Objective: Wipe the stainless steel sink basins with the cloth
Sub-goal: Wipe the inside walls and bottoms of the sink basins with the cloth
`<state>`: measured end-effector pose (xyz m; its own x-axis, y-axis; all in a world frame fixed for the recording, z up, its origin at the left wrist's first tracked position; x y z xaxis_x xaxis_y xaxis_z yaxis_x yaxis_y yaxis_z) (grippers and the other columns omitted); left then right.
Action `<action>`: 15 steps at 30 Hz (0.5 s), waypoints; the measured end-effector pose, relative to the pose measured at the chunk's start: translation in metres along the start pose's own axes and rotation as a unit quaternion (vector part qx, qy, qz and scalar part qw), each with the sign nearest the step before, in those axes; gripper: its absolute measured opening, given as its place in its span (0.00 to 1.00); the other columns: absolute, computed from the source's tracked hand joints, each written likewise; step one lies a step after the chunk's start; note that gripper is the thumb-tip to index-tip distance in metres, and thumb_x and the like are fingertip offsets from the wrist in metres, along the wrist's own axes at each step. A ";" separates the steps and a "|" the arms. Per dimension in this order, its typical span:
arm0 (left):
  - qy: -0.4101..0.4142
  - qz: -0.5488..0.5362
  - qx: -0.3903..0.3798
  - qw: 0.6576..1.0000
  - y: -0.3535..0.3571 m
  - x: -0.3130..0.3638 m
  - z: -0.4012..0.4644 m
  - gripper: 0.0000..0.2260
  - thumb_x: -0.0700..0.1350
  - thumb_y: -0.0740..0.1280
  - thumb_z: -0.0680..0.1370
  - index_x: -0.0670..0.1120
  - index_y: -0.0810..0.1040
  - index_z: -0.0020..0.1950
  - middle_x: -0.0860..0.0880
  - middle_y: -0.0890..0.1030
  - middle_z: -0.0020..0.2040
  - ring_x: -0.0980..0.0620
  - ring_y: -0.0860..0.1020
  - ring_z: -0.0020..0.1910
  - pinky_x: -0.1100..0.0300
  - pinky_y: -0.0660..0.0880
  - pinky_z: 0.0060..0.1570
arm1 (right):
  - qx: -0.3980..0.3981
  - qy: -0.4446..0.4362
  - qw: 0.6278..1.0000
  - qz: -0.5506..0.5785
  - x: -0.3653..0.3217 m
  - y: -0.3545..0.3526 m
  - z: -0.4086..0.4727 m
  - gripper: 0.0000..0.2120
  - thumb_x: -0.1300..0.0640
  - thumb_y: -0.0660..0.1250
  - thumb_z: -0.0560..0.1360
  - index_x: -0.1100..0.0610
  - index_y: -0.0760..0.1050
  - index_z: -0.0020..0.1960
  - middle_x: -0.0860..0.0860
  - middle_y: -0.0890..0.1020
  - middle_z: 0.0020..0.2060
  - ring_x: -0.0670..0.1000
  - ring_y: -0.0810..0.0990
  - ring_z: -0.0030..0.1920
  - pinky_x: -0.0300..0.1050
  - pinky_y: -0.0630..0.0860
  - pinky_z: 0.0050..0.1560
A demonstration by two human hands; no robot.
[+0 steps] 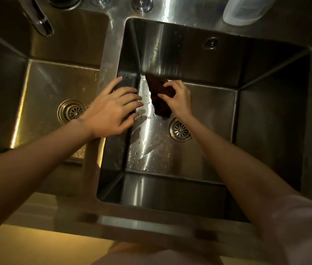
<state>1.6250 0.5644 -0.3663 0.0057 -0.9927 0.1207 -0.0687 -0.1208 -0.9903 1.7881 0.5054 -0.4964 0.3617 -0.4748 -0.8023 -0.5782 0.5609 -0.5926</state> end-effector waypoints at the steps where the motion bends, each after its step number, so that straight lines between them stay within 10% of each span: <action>1: 0.002 -0.004 0.002 1.000 0.000 0.001 0.000 0.20 0.51 0.55 0.78 0.43 0.79 0.61 0.44 0.80 0.60 0.43 0.74 0.65 0.40 0.55 0.73 | -0.005 0.003 1.000 0.000 0.008 0.005 -0.001 0.15 0.55 0.76 0.67 0.56 0.79 0.52 0.50 0.79 0.50 0.45 0.76 0.50 0.25 0.67 0.49; 15: 0.008 0.003 0.009 1.000 0.005 -0.003 0.005 0.21 0.52 0.55 0.78 0.43 0.80 0.60 0.44 0.79 0.62 0.42 0.71 0.68 0.41 0.49 0.74 | -0.092 0.054 0.971 -0.216 0.098 0.066 0.006 0.22 0.49 0.56 0.81 0.53 0.64 0.73 0.55 0.62 0.74 0.58 0.57 0.75 0.57 0.58 0.74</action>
<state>1.6295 0.5669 -0.3722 -0.0102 -0.9933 0.1151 -0.0508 -0.1145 -0.9921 1.7900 0.4995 -0.6147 0.5258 -0.7134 -0.4631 -0.5135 0.1679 -0.8415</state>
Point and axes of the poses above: each hand's wrist, its own z-axis towards the middle knuckle, its own y-axis out of the palm, x = y × z, the point moved 10 cm from there along z, towards the middle knuckle
